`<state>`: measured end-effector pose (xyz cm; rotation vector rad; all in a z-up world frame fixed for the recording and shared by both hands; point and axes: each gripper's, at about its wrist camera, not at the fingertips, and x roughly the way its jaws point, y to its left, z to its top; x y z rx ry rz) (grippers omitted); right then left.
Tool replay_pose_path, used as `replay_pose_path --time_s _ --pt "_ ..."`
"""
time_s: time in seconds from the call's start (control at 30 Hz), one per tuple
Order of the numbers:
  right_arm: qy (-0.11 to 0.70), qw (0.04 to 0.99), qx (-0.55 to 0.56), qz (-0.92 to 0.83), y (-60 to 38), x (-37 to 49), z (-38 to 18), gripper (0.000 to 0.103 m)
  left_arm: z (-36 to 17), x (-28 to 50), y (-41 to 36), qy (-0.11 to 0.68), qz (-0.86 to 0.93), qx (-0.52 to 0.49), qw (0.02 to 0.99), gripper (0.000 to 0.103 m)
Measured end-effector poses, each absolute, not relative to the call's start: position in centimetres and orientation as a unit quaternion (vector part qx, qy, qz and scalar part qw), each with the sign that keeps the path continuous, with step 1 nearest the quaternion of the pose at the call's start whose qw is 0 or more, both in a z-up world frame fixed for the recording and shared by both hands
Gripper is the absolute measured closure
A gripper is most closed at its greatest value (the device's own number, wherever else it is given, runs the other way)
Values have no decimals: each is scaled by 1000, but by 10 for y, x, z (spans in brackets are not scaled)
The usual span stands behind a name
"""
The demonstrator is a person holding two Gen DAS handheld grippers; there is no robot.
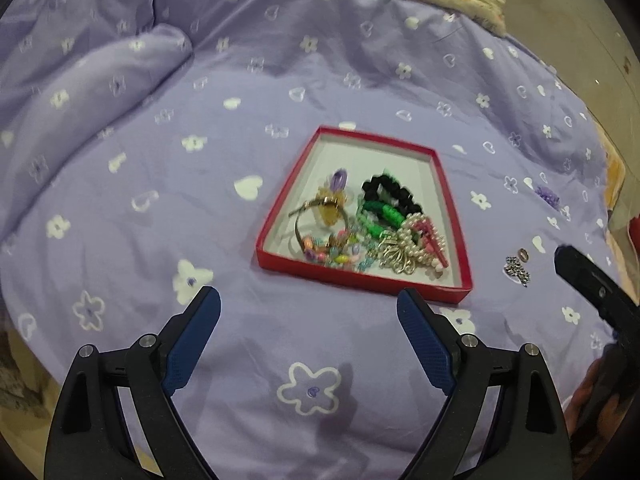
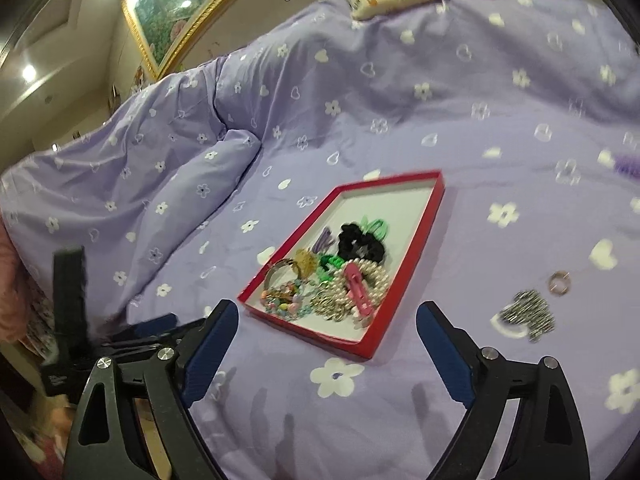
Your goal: Organize jewelry
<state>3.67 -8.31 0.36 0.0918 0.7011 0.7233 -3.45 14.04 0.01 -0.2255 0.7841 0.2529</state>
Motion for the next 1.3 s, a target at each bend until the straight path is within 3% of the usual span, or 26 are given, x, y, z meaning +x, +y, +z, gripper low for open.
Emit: replay_pose_path --time_s 0.1,0.17,0.27,0.73,1.3 --pt "310 889 8 338 -78 30 25 9 20 -37 136 364 125 -86 919 8" --pt "297 892 -15 340 -73 28 38 8 37 -42 133 336 129 -71 930 0" --pt "268 903 -47 333 -67 21 52 0 42 -42 131 319 150 -50 934 0" --pt "327 887 -39 323 -64 17 -24 0 -23 -46 130 351 177 -53 918 0" --pt "334 884 -25 327 -69 11 -43 0 -31 -59 119 341 179 -38 922 0"
